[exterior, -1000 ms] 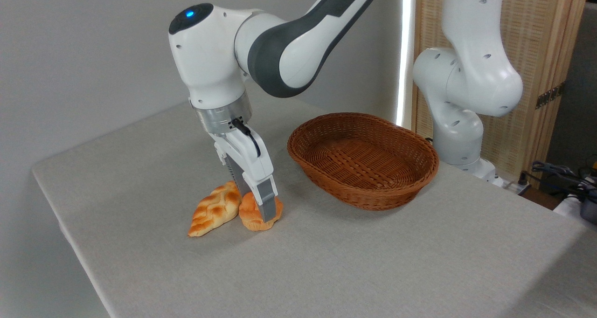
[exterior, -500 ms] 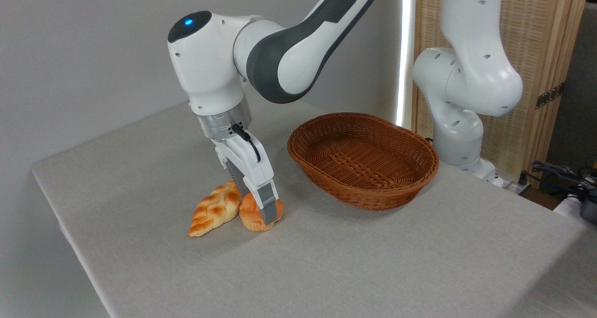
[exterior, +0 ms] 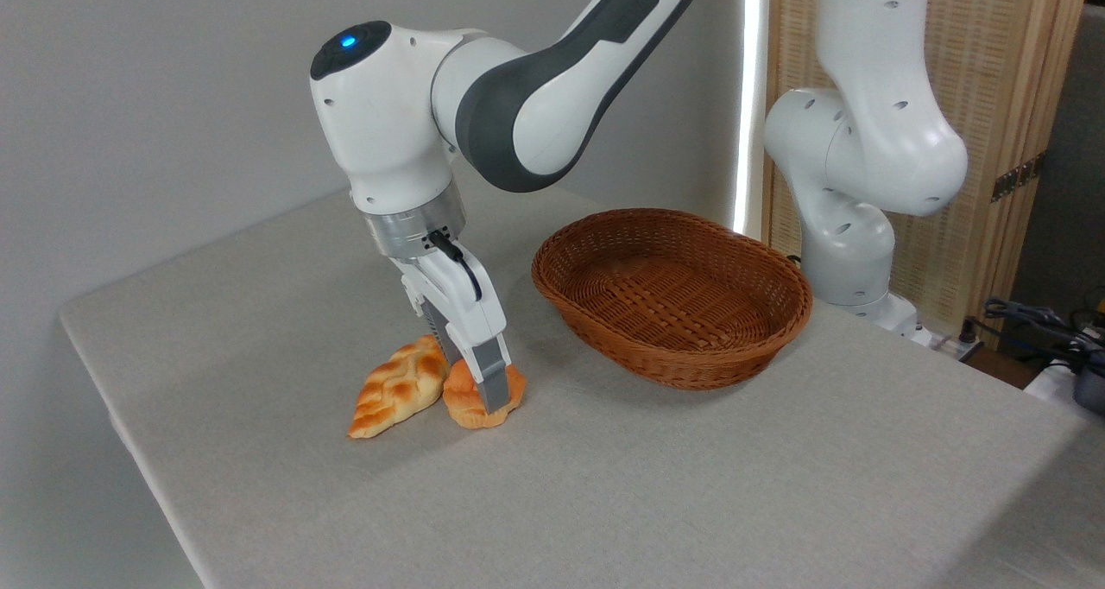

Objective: Put bread into the basket
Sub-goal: 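Close the gripper around the round orange bun, then lift the bun and carry it over the wicker basket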

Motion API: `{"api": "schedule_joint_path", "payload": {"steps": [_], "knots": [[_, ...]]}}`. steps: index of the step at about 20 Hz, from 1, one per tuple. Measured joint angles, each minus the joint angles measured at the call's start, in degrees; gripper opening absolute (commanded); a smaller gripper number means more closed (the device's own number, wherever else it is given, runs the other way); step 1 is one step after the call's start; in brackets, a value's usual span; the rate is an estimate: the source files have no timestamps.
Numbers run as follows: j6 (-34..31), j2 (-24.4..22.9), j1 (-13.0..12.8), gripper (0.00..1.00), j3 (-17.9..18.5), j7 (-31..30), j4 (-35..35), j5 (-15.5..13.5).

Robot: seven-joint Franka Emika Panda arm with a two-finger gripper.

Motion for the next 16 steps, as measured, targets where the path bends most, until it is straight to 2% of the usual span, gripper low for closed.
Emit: {"api": "schedule_joint_path", "payload": {"steps": [3, 16], "knots": [[0.00, 0.00, -0.01, 0.35, 0.00, 0.72, 0.00, 0.00], [0.00, -0.75, -0.01, 0.36, 0.00, 0.68, 0.78, 0.00]]}}
